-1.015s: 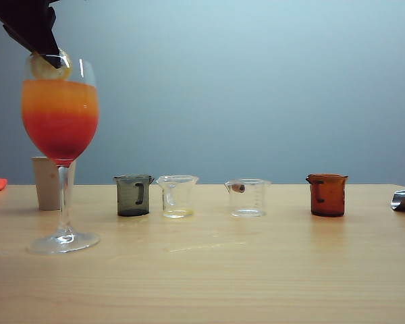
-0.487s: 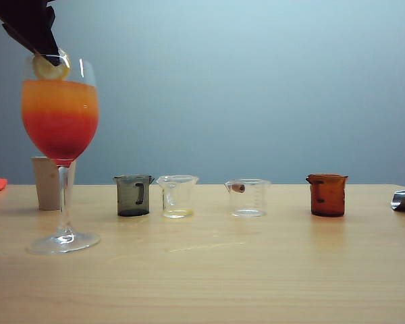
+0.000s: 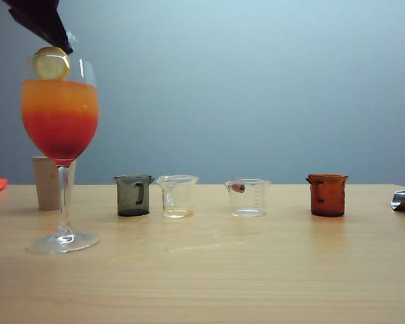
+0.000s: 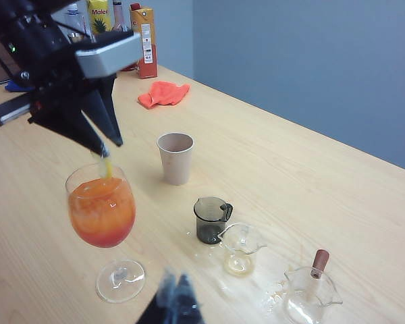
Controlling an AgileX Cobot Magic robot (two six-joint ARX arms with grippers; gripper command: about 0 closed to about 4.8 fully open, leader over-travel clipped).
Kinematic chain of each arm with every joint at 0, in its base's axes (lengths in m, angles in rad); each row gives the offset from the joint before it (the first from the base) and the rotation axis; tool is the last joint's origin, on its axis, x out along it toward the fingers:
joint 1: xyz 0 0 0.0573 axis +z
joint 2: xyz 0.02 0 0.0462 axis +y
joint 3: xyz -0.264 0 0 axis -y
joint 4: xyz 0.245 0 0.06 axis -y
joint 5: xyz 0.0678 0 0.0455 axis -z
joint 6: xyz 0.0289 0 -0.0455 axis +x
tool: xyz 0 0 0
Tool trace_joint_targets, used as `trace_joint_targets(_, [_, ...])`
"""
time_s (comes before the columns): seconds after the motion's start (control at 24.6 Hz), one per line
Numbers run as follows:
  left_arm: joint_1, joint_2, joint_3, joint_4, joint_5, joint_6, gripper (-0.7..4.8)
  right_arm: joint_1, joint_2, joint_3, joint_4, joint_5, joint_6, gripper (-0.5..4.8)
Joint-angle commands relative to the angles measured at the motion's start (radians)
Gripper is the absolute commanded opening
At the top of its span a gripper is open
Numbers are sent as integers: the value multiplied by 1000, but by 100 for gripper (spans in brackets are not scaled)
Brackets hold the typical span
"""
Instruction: Pick up the lemon slice from the paper cup on the left and carefully insert it into the rim of the goblet.
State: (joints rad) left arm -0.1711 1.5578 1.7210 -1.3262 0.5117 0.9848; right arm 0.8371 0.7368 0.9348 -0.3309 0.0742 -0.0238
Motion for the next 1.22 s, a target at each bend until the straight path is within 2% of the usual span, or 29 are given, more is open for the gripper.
trace_joint_targets(0.04, [0,-14,42,18,8,-41,130,0,0,3,13,-6,-2,-2])
trace_joint_targets(0.2, [0,-26,86,50,5,-84,129,1,0,3,14,-6,-2,-2])
trace_joint_targets(0.28, [0,-37,116,61,4,-108,66,0,0,3,14,-5,-2,-2])
trace_joint_targets(0.32, [0,-47,139,71,-5,-146,-9,0,0,3,15,-1,-3,-2])
trace_joint_targets(0.37, [0,-60,154,106,-19,-251,-6,0,0,3,19,14,-3,-2])
trace_joint_targets(0.41, [0,-69,161,129,-22,-320,-6,0,-1,3,20,37,-3,-2])
trace_joint_targets(0.49, [0,-90,162,170,-23,-408,-6,0,-3,3,21,96,-5,-2])
trace_joint_targets(0.57, [0,-146,162,257,-135,-589,-6,0,-5,3,21,190,-10,-2])
trace_joint_targets(0.65, [-1,-200,161,290,-214,-700,-6,0,-17,2,21,230,-18,-2])
trace_joint_targets(0.77, [-1,-267,158,291,-254,-736,-6,1,-32,-5,25,249,-89,-2])
trace_joint_targets(1.06, [-2,-419,86,290,-318,-758,-6,0,-113,-119,150,273,-88,-2])
trace_joint_targets(1.22, [-2,-558,-43,340,-375,-776,-6,1,-163,-197,179,318,-88,-2])
